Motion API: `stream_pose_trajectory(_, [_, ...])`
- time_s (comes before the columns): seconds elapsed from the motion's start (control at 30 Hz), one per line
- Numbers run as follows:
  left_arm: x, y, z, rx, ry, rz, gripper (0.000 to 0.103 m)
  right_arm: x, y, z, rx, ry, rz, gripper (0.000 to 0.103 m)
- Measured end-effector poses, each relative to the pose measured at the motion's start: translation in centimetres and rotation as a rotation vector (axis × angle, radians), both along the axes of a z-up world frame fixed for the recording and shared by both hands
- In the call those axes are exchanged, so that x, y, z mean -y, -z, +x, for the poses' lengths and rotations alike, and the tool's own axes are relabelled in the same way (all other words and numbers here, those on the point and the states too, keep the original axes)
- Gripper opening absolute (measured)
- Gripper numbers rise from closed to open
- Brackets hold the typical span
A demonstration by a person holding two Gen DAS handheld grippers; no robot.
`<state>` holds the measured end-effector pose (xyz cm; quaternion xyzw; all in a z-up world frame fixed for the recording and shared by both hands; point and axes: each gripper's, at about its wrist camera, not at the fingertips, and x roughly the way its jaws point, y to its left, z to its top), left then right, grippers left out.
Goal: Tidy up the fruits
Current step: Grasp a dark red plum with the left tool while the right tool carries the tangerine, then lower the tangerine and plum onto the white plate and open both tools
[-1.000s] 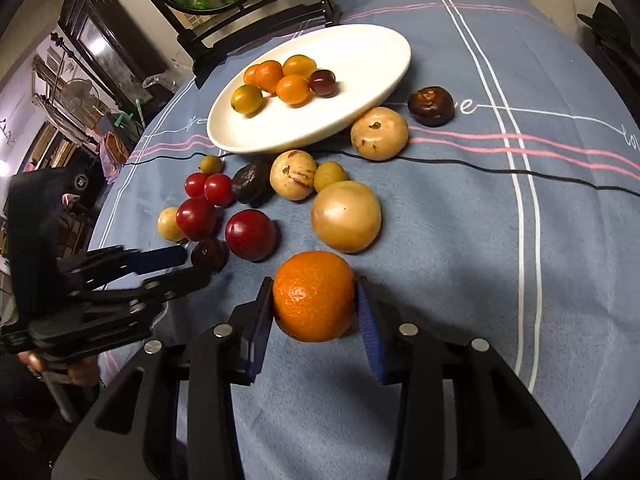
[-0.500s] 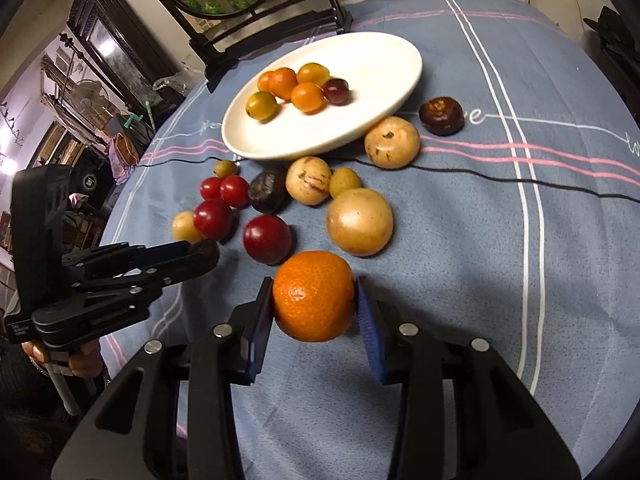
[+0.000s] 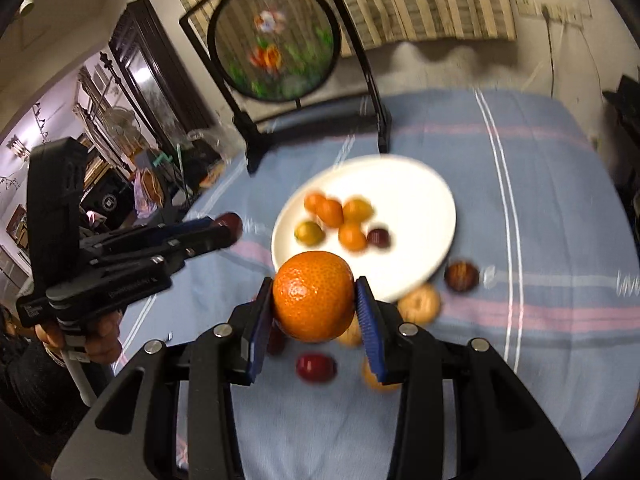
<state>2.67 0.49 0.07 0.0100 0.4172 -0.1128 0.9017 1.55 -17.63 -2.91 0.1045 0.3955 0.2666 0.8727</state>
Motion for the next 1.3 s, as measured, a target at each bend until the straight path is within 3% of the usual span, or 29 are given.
stream_pose_trajectory(0.3, [1.6,1.5,3.9,-0.038,-0.017,0.03,0.031,-0.2,-0.8,5.6,0.017,0.025,-0.008,0.041])
stream_pose_trajectory(0.93, [2.1,6.3,8.6,-0.128,-0.034,0.089,0.031,-1.9,3.7,13.2,-0.073,-0.012,-0.08,0.041])
stream_pose_trajectory(1.3, [2.5,8.5,10.5,-0.179,-0.035,0.101,0.031,-3.3,6.9,17.0,-0.151,-0.027,-0.17,0.042])
